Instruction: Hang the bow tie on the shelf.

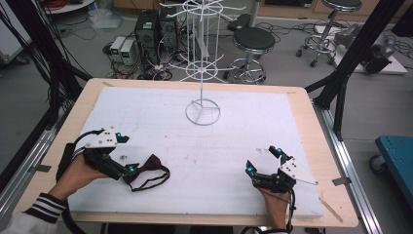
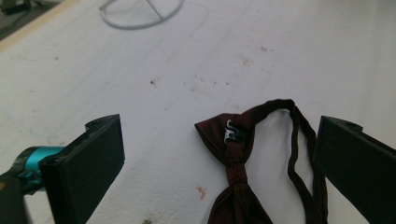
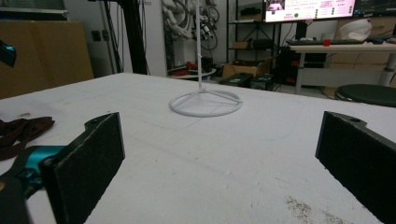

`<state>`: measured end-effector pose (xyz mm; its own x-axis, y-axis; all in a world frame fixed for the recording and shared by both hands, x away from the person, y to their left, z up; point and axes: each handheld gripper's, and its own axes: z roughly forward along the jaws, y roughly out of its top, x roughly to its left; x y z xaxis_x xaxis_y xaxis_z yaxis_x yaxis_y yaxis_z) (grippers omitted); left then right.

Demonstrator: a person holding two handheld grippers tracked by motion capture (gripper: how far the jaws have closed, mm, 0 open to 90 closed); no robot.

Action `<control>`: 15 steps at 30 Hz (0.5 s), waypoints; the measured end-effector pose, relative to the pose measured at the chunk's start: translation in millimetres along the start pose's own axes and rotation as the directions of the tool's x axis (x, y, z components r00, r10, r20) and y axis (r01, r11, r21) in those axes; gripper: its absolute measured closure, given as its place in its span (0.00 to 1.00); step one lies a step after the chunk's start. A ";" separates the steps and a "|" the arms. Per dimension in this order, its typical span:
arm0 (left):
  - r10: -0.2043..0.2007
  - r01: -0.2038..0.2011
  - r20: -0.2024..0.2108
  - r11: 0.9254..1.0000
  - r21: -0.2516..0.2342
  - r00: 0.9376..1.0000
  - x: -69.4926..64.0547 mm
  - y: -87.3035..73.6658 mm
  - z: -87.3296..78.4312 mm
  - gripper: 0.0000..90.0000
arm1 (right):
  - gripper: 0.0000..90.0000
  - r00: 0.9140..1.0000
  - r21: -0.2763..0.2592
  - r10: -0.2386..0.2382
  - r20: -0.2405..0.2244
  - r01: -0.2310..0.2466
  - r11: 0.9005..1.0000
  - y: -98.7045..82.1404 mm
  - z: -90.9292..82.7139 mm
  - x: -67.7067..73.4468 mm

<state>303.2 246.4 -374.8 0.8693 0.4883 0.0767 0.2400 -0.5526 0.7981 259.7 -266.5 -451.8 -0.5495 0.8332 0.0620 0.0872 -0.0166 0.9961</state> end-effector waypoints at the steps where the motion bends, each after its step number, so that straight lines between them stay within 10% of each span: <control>1: 0.001 -0.001 0.005 1.000 0.019 1.000 -0.3 0.8 2.0 0.03 | 0.01 1.000 0.000 0.001 0.000 -0.001 1.000 0.0 -0.1 0.0; 15: 0.009 -0.017 0.044 0.983 0.183 0.999 1.1 -0.3 26.1 0.03 | 0.01 1.000 0.003 0.006 0.001 -0.006 1.000 0.0 -0.5 0.1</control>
<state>315.3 229.5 -390.5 0.8894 0.4535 0.0577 0.3005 -0.6750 0.6739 259.2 -266.7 -451.8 -0.5486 0.8334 0.0675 0.0930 -0.0195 0.9955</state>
